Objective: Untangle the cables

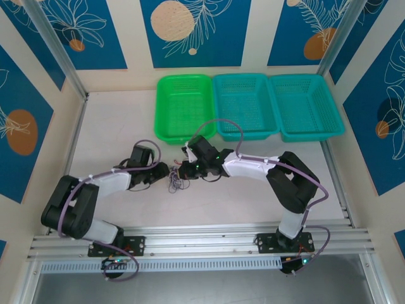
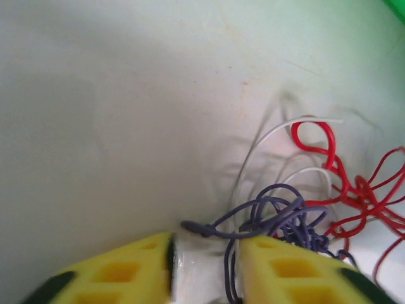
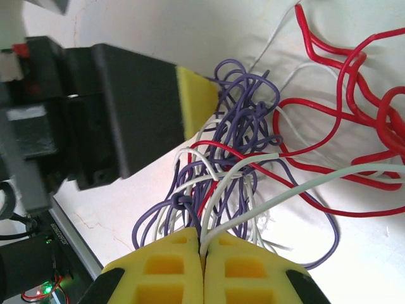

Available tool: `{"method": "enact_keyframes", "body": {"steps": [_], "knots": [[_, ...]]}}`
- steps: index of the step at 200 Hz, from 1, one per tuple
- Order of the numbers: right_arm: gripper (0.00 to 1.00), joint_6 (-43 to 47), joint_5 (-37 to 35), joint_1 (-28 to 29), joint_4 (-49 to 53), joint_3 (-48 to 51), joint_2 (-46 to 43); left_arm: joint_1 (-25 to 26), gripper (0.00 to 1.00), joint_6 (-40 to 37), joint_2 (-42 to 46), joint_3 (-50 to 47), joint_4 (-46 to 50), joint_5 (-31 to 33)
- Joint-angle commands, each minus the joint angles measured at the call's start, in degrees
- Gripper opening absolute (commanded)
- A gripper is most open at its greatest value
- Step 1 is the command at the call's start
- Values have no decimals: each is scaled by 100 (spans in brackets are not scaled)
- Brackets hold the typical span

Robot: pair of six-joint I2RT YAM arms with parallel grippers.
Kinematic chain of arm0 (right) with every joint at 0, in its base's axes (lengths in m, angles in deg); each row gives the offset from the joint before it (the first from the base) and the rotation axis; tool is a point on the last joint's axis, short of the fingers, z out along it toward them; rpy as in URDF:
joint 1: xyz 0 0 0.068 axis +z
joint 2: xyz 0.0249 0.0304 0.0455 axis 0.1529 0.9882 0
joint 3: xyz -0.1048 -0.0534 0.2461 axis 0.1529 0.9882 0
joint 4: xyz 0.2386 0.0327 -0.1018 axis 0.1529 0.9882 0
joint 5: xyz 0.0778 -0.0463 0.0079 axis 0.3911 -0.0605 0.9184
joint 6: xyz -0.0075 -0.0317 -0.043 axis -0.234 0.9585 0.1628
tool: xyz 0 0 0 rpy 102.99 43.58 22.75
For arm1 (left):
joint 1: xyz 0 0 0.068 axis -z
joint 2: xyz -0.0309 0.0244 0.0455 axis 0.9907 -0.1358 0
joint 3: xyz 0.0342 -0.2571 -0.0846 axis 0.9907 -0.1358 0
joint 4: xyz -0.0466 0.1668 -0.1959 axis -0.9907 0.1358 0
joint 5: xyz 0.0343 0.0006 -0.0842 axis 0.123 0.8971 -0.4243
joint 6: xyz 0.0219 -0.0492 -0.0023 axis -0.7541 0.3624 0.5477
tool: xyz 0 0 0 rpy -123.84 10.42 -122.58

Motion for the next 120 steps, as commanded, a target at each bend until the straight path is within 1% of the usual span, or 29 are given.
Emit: {"method": "enact_keyframes", "body": {"steps": [1, 6, 24, 41, 60, 76, 80, 86, 97, 106, 112, 116, 120], "knots": [[0, -73, 157, -53, -61, 146, -112, -1, 5, 32, -71, -86, -330, 11], [0, -106, 129, -74, -85, 202, -157, -6, 0, 40, -18, -121, -276, 121], [0, -244, 52, -216, -211, 577, -448, -66, 0, -38, 353, -201, 95, 672], [0, -354, -95, -443, -311, 1143, -927, -210, 0, -195, 879, -271, 626, 1270], [0, -505, -354, -886, -368, 1930, -1567, -428, 0, -334, 1471, -335, 1103, 1746], [0, -654, -330, -1413, -488, 2627, -2154, -591, 0, -470, 1800, -387, 1224, 1806], [0, -653, -291, -1521, -509, 2754, -2247, -606, 0, -543, 1848, -402, 1158, 1718], [0, -635, -250, -1640, -498, 2897, -2401, -616, 0, -783, 1894, -450, 862, 1409], [0, -470, -134, -1736, -448, 2996, -2579, -608, 0, -1211, 1881, -633, -76, 167], [0, -316, -24, -1742, -296, 2942, -2603, -552, 0, -1268, 1770, -768, -1040, -931], [0, -232, 6, -1737, -178, 2872, -2580, -410, 7, -1258, 1683, -795, -1529, -1531], [0, -192, 4, -1737, -107, 2831, -2556, -267, 15, -1277, 1641, -769, -1709, -1748], [0, -166, -14, -1736, -47, 2791, -2530, -83, 24, -1353, 1611, -710, -1734, -1816]]}}
